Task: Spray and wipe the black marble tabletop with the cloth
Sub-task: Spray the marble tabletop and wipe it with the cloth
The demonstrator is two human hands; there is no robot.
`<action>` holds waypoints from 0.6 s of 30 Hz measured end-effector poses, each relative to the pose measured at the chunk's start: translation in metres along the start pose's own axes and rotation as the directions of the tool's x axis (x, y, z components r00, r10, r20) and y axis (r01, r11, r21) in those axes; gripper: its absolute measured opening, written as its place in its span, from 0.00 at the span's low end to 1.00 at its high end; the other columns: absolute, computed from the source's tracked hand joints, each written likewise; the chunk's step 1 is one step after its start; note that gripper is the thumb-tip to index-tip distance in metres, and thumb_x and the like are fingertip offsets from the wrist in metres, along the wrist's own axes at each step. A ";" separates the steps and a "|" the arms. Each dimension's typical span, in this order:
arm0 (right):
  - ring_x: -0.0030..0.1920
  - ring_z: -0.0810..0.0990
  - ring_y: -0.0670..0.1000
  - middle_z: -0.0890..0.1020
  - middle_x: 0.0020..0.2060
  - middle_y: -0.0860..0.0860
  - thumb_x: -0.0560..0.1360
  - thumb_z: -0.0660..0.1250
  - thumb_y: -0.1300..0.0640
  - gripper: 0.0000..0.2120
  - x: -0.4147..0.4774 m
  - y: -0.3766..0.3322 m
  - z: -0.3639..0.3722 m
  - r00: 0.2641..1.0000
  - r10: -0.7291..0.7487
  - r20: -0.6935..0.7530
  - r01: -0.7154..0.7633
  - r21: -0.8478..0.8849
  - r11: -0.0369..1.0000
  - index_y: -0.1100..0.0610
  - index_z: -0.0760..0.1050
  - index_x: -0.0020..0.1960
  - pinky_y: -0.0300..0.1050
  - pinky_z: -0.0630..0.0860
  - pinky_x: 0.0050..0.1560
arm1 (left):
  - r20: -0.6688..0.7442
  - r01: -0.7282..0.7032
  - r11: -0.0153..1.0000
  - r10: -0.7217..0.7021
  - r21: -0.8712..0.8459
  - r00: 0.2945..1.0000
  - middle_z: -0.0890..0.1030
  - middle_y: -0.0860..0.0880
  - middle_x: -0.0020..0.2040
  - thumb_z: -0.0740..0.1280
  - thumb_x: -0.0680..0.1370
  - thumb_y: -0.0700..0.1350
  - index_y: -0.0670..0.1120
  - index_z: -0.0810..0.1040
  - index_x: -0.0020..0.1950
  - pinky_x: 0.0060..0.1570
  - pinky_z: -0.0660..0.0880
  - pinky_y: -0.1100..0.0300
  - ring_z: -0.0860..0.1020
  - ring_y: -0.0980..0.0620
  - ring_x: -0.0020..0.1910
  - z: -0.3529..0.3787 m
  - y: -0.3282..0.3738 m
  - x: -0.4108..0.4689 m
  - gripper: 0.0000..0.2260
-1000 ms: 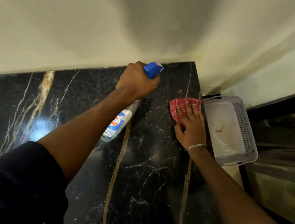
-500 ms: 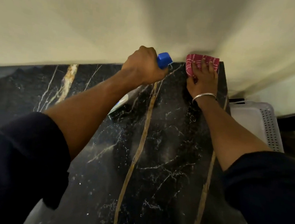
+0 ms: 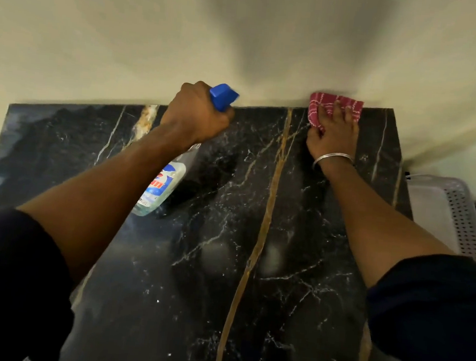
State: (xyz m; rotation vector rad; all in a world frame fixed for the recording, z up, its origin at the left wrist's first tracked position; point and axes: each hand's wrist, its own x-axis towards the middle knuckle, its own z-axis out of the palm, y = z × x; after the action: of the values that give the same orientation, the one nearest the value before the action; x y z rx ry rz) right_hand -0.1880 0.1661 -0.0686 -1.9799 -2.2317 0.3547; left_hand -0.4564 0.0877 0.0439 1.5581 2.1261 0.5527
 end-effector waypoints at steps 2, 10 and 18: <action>0.78 0.52 0.61 0.59 0.77 0.57 0.79 0.58 0.49 0.28 -0.007 -0.036 0.011 0.999 -0.041 0.004 0.041 0.003 0.999 0.51 0.60 0.77 0.58 0.48 0.77 | 0.004 0.000 1.000 0.000 0.006 1.000 0.71 0.50 0.33 0.69 0.71 0.54 0.44 0.71 0.46 0.28 0.63 0.61 0.69 0.54 0.28 -0.007 -0.014 -0.003 0.15; 0.78 0.53 0.60 0.60 0.77 0.56 0.77 0.59 0.49 0.28 -0.036 -0.177 0.053 0.994 -0.108 -0.024 0.108 -0.005 0.994 0.51 0.62 0.77 0.57 0.48 0.77 | 0.010 0.047 0.992 -0.046 -0.117 0.999 0.75 0.45 0.40 0.69 0.72 0.54 0.42 0.73 0.54 0.40 0.75 0.54 0.75 0.49 0.35 -0.059 -0.094 -0.014 0.19; 0.77 0.54 0.60 0.60 0.77 0.57 0.77 0.58 0.50 0.27 -0.053 -0.300 0.088 0.985 -0.170 -0.029 0.170 -0.003 0.986 0.51 0.63 0.76 0.56 0.48 0.77 | -0.067 0.153 0.967 -0.170 -0.205 0.983 0.73 0.49 0.37 0.69 0.72 0.54 0.43 0.73 0.51 0.37 0.71 0.59 0.73 0.54 0.32 -0.136 -0.204 -0.022 0.17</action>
State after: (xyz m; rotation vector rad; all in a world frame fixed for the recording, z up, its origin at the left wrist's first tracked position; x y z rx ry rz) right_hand -0.4909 0.0738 -0.0708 -1.7666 -2.3608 0.3027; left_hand -0.6869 0.0010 0.0441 1.2605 2.1609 0.7607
